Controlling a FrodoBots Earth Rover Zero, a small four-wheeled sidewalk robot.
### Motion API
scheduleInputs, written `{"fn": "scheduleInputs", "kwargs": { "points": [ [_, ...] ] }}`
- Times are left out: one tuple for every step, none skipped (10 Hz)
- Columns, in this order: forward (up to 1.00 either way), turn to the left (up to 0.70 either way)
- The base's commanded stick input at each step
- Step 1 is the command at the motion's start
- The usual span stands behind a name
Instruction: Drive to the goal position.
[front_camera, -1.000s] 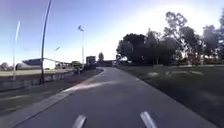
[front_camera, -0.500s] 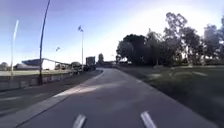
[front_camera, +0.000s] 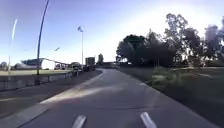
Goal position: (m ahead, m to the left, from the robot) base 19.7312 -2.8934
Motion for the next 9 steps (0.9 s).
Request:
{"fn": "scheduleInputs", "kwargs": {
  "points": [
    [1.0,0.0],
    [1.0,0.0],
    [1.0,0.0],
    [1.0,0.0],
    [1.0,0.0],
    [1.0,0.0],
    [1.0,0.0],
    [1.0,0.0],
    [1.0,0.0]
  ]
}}
